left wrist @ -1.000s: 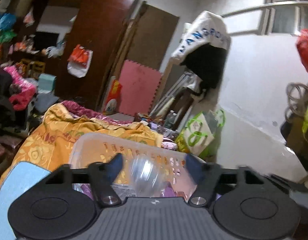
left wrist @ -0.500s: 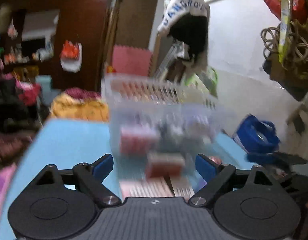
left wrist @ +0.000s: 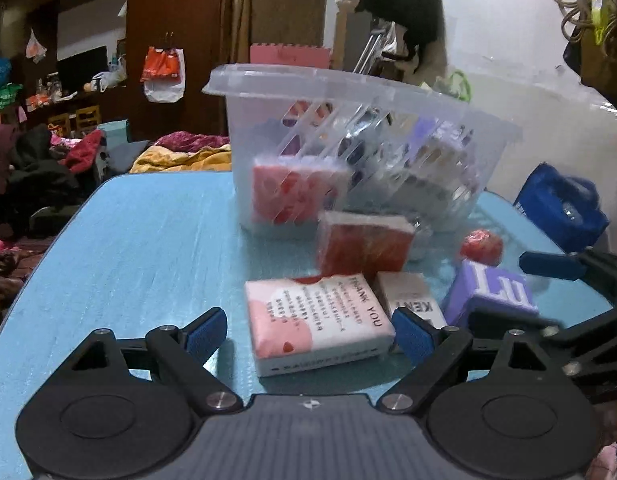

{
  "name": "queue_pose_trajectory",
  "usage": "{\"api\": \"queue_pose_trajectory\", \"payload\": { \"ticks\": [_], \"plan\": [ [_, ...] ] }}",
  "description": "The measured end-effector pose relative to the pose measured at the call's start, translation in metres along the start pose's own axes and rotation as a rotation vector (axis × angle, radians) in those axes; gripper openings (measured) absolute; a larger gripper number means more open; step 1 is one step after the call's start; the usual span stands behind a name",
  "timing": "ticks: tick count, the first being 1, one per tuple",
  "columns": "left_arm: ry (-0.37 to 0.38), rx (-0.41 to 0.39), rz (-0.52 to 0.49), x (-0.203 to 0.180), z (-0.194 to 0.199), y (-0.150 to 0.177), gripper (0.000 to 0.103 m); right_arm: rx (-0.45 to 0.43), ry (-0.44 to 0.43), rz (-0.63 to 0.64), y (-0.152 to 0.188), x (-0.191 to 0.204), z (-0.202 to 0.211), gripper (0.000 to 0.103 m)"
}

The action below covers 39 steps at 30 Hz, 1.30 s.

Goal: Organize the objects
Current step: 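Grasp the pink THANK YOU soap bar with left tool while right tool grasps a white box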

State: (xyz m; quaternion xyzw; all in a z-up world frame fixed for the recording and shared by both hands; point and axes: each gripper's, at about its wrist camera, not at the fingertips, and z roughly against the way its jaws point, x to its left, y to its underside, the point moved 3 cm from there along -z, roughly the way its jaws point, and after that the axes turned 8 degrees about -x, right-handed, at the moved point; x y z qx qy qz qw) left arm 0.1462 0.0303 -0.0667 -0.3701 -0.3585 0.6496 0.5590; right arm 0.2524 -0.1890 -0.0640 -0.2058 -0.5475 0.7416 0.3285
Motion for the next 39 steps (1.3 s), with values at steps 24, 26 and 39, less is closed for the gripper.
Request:
{"api": "queue_pose_trajectory", "payload": {
  "ticks": [24,26,39],
  "plan": [
    [-0.054,-0.062,-0.036,-0.003,-0.001,-0.005,0.079,-0.067,-0.128,-0.130,0.005,-0.012,0.010,0.047],
    [-0.035,-0.060,-0.033,-0.003,-0.002,-0.005,0.079,-0.072,-0.121,-0.124,0.005,-0.012,0.010,0.046],
    [0.052,-0.115,0.014,0.000,0.006,0.002,0.079,-0.155,-0.111,-0.107,0.004,-0.011,0.018,0.046]
  ]
}}
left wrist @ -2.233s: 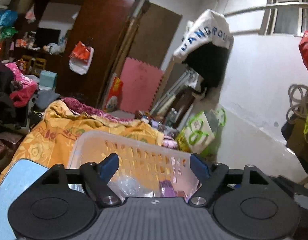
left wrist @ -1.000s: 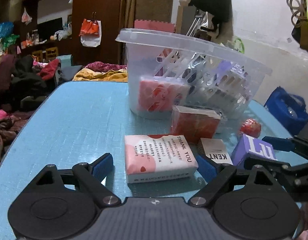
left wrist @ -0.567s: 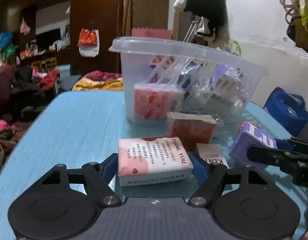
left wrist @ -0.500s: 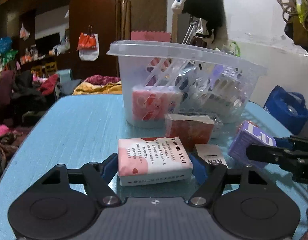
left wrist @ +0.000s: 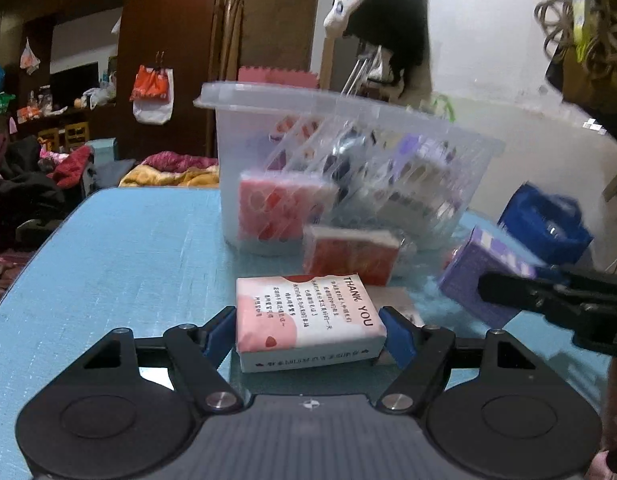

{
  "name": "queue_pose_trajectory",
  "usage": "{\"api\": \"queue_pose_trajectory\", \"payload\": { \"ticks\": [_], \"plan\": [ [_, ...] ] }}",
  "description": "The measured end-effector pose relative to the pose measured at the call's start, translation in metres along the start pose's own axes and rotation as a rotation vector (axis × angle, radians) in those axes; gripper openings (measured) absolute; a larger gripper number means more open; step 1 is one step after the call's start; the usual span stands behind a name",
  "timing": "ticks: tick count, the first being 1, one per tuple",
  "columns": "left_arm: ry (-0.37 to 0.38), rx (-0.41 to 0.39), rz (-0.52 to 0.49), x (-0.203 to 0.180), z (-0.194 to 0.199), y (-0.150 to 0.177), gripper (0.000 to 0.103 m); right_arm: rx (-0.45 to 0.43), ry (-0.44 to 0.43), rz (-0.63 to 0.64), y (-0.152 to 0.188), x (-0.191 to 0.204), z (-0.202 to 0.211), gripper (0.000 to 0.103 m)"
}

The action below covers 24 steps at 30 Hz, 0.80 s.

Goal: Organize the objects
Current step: 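Grasp the pink THANK YOU soap bar with left tool while right tool grasps a white box, then drop the soap bar into the basket with left tool while right tool releases the white box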

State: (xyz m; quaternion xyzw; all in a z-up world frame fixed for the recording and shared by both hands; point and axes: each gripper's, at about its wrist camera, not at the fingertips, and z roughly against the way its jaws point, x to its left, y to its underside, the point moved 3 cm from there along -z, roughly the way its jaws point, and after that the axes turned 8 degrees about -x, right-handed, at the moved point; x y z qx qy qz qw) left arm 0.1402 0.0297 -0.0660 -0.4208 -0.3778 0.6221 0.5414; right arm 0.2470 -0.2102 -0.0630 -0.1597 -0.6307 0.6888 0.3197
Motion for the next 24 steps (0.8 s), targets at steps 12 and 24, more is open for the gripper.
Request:
{"api": "queue_pose_trajectory", "payload": {
  "ticks": [12,24],
  "plan": [
    [0.104,-0.217,0.014,-0.012,0.048,-0.027,0.079,-0.111,0.015,-0.013,-0.028,0.004,0.026,0.046],
    [0.101,-0.215,0.012,-0.038,-0.008,-0.171,0.079,-0.032,0.126,0.119,-0.153,-0.004,-0.041,0.046]
  ]
}}
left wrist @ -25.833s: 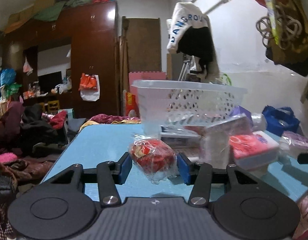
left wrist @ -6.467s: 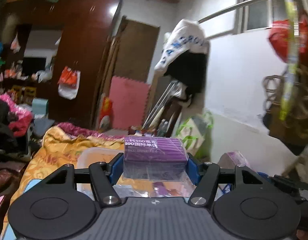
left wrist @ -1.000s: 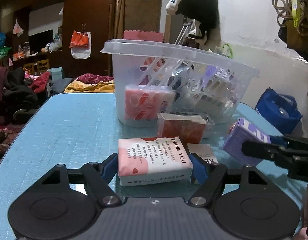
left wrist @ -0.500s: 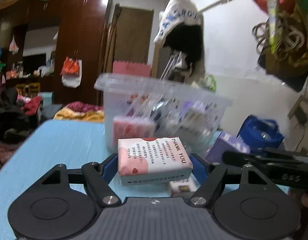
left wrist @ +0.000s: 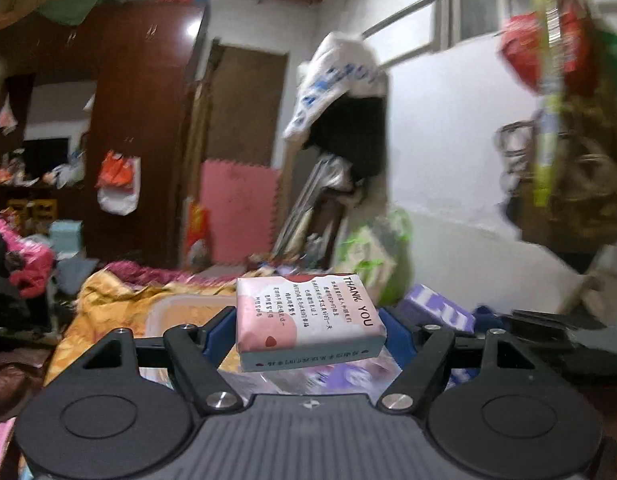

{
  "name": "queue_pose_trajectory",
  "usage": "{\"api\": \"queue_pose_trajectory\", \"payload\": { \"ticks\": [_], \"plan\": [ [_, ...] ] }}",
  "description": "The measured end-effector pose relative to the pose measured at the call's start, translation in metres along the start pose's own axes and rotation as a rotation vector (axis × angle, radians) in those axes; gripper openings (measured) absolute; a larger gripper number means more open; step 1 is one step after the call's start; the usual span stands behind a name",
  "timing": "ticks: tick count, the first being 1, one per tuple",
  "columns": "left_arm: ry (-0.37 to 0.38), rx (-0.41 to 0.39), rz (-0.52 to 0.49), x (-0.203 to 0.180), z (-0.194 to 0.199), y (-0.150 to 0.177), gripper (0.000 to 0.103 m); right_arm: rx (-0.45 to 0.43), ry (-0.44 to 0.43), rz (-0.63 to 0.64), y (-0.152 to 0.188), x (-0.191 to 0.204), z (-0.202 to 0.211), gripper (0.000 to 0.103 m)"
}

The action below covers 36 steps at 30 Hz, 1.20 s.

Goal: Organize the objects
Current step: 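Drop the soap bar into the basket with left tool while right tool releases the white box, then grasp the red box with left tool while right tool grasps the red bagged ball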

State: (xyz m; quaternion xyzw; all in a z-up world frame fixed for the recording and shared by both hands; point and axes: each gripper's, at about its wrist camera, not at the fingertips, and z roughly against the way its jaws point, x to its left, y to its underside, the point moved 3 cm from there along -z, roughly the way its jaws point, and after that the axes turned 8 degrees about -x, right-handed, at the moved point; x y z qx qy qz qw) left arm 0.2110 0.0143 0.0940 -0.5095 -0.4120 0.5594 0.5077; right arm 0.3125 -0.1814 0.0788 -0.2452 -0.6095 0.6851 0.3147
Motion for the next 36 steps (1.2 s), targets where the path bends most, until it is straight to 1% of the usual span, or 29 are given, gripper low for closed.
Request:
{"api": "queue_pose_trajectory", "payload": {
  "ticks": [3,5,7,8,9,10,11,12,13,14,15,16,17,18,19,20,21,22,23,25,26,28,30,31,32,33,36],
  "plan": [
    [-0.030,0.061,0.022,0.009,-0.036,-0.004,0.079,0.054,0.013,-0.020,-0.004,-0.010,-0.029,0.046],
    [-0.058,0.075,0.047,0.018,-0.052,-0.006,0.079,0.058,0.030,0.005,-0.004,-0.010,-0.037,0.046],
    [-0.075,0.084,0.077,0.028,-0.059,-0.005,0.079,0.057,0.036,0.020,-0.004,-0.010,-0.044,0.046],
    [-0.078,0.094,0.096,0.032,-0.064,-0.005,0.082,0.059,0.040,0.022,-0.003,-0.009,-0.047,0.049],
    [-0.078,0.114,0.109,0.035,-0.072,-0.004,0.086,0.077,0.056,0.018,-0.001,-0.008,-0.052,0.056],
    [-0.087,0.139,0.118,0.037,-0.079,-0.001,0.088,0.092,0.075,0.026,0.004,-0.008,-0.051,0.072],
    [-0.100,0.165,0.117,0.040,-0.080,0.004,0.090,0.091,0.092,0.054,0.007,-0.005,-0.051,0.084],
    [-0.113,0.182,0.105,0.041,-0.081,0.007,0.090,0.079,0.105,0.074,0.009,-0.002,-0.044,0.087],
    [-0.118,0.176,0.084,0.039,-0.076,0.009,0.091,0.073,0.109,0.073,0.011,0.000,-0.037,0.088],
    [-0.117,0.164,0.053,0.037,-0.068,0.009,0.095,0.071,0.098,0.059,0.011,0.001,-0.028,0.088],
    [-0.119,0.147,0.030,0.034,-0.057,0.011,0.100,0.051,0.073,0.036,0.013,0.003,-0.012,0.089],
    [-0.112,0.123,0.014,0.030,-0.045,0.012,0.102,0.021,0.055,0.019,0.016,0.003,0.002,0.094],
    [-0.096,0.091,0.002,0.026,-0.029,0.015,0.103,-0.015,0.041,0.007,0.018,0.004,0.017,0.103],
    [-0.074,0.058,-0.013,0.021,-0.012,0.020,0.103,-0.049,0.028,-0.008,0.024,0.003,0.033,0.103],
    [-0.050,0.032,-0.025,0.017,0.005,0.029,0.103,-0.056,0.023,-0.033,0.034,0.002,0.049,0.103],
    [-0.026,0.025,-0.024,0.015,0.020,0.039,0.103,-0.049,0.016,-0.048,0.041,0.000,0.053,0.103],
    [0.000,0.040,-0.021,0.014,0.031,0.053,0.103,-0.031,0.005,-0.055,0.052,0.000,0.057,0.103],
    [0.020,0.060,-0.021,0.013,0.038,0.065,0.103,0.005,0.007,-0.056,0.067,-0.002,0.058,0.103],
    [0.030,0.091,-0.017,0.013,0.042,0.080,0.103,0.038,0.015,-0.059,0.075,-0.004,0.051,0.103],
    [0.028,0.126,-0.002,0.013,0.040,0.099,0.103,0.143,0.032,-0.053,0.098,-0.008,0.033,0.103],
    [0.022,0.140,0.003,0.013,0.034,0.107,0.103,0.182,0.040,-0.047,0.106,-0.009,0.024,0.103],
    [-0.005,0.171,0.014,0.014,0.020,0.115,0.102,0.239,0.046,-0.043,0.120,-0.009,0.008,0.103],
    [-0.029,0.194,0.008,0.016,0.010,0.121,0.101,0.276,0.046,-0.050,0.131,-0.011,-0.001,0.100],
    [-0.045,0.204,0.002,0.017,0.006,0.125,0.101,0.296,0.047,-0.059,0.137,-0.012,-0.003,0.095],
    [-0.059,0.217,-0.005,0.017,0.004,0.130,0.101,0.314,0.044,-0.067,0.142,-0.014,-0.005,0.087],
    [-0.066,0.232,-0.009,0.017,0.000,0.134,0.101,0.326,0.039,-0.067,0.146,-0.013,-0.007,0.083],
    [-0.078,0.260,-0.011,0.015,-0.006,0.145,0.100,0.346,0.025,-0.054,0.152,-0.011,-0.005,0.066]
  ]
}}
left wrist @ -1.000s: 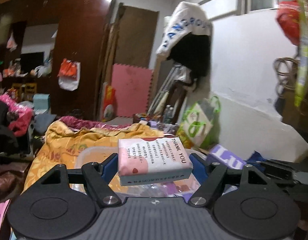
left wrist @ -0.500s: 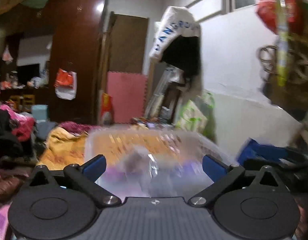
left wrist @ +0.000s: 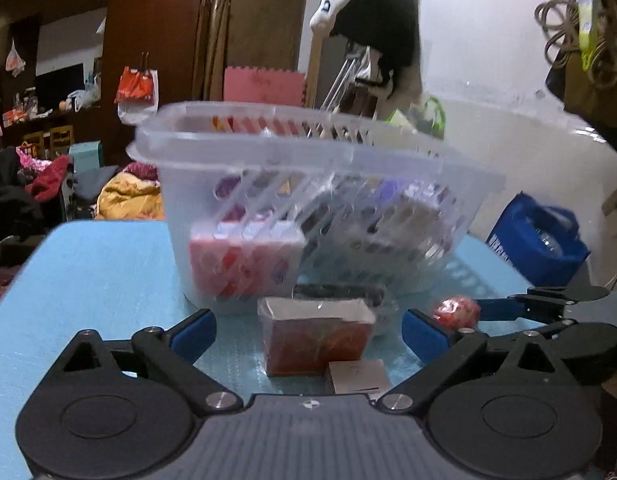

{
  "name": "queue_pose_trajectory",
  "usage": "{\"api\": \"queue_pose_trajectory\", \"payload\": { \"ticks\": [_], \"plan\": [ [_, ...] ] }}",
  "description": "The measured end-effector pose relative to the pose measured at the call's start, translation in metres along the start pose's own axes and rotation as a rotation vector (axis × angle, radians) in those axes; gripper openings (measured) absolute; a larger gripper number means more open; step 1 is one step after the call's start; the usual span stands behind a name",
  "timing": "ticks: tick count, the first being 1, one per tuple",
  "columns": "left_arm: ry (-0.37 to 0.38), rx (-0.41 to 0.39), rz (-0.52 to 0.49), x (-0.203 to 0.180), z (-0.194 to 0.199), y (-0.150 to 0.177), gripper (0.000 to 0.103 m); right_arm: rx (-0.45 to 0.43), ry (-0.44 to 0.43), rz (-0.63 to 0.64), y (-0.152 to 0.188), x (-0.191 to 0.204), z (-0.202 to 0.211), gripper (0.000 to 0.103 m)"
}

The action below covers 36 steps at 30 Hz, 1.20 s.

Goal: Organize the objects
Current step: 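Grasp the red box with left tool while right tool grasps the red bagged ball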

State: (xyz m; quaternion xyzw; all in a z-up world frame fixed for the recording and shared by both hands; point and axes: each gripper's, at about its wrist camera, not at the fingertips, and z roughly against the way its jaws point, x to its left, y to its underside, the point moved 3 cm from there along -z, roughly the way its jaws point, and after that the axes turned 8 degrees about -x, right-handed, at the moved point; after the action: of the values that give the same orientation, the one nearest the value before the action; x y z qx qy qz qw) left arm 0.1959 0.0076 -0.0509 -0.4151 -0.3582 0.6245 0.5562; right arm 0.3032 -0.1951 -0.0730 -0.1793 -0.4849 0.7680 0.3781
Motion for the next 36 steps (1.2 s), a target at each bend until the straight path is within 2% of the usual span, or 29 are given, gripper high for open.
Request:
{"api": "queue_pose_trajectory", "payload": {
  "ticks": [1,4,6,7,8,9,12,17,21,36],
  "plan": [
    [-0.002,0.005,0.005,-0.001,-0.001,0.001,0.100,-0.002,0.001,0.002,0.002,0.001,0.001,0.057],
    [-0.024,0.007,0.005,0.000,-0.004,0.005,0.096,-0.030,-0.012,-0.023,0.002,-0.002,0.008,0.053],
    [-0.046,0.014,-0.005,0.001,-0.004,0.006,0.083,-0.047,-0.036,-0.046,0.002,-0.003,0.013,0.053],
    [-0.035,0.014,-0.002,0.001,-0.003,0.007,0.080,-0.049,-0.037,-0.048,0.001,-0.003,0.012,0.053],
    [-0.015,0.014,0.007,0.001,-0.002,0.007,0.069,-0.054,-0.036,-0.049,0.000,-0.002,0.013,0.053],
    [-0.004,0.010,0.013,0.002,-0.001,0.007,0.066,-0.060,-0.032,-0.047,0.000,-0.001,0.013,0.053],
    [-0.022,-0.025,0.027,0.006,0.003,0.006,0.066,-0.081,-0.018,-0.031,-0.001,0.002,0.016,0.053],
    [-0.016,-0.139,0.088,0.013,0.019,0.005,0.066,-0.110,-0.010,-0.019,-0.003,0.005,0.017,0.053],
    [0.016,-0.207,0.095,0.010,0.029,0.004,0.066,-0.114,-0.017,-0.015,-0.005,0.006,0.016,0.052],
    [0.077,-0.228,0.075,0.003,0.030,0.002,0.066,-0.143,-0.032,0.001,-0.005,0.010,0.017,0.051]
  ]
}}
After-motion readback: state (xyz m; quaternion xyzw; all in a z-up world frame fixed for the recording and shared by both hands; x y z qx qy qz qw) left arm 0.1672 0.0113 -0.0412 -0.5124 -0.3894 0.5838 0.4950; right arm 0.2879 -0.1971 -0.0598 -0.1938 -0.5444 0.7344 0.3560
